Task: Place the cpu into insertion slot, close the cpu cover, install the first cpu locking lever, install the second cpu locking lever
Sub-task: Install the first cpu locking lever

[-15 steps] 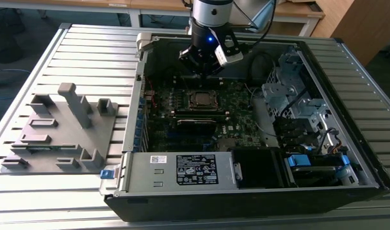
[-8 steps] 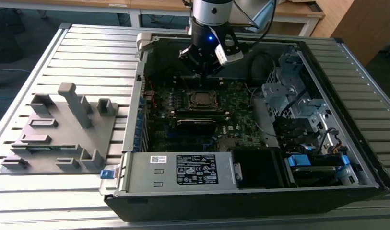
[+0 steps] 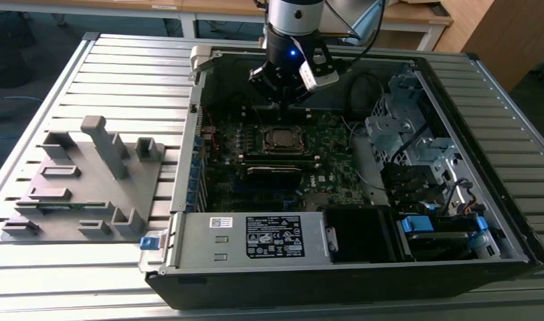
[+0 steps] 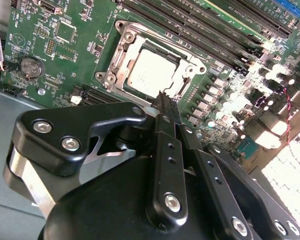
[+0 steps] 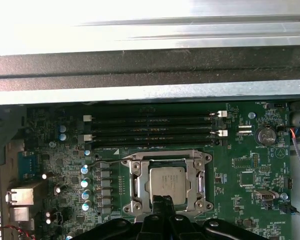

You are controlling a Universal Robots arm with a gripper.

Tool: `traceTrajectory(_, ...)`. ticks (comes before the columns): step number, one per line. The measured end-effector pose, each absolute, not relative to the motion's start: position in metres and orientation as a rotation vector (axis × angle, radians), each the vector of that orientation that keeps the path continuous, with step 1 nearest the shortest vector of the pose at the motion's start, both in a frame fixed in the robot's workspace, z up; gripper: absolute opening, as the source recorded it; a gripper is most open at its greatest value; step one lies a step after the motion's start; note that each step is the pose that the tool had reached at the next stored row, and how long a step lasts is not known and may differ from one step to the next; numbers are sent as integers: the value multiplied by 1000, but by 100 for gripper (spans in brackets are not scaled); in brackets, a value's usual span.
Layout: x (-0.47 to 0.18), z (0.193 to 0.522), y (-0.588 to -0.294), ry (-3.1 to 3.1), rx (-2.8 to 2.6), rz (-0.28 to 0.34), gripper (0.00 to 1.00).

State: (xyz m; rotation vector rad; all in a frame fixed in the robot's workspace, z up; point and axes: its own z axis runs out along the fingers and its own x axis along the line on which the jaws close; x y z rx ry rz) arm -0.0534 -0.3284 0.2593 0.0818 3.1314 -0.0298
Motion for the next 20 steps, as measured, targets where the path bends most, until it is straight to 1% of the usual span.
traceTrajectory(20, -59, 265, -329, 3131, 82, -30, 10)
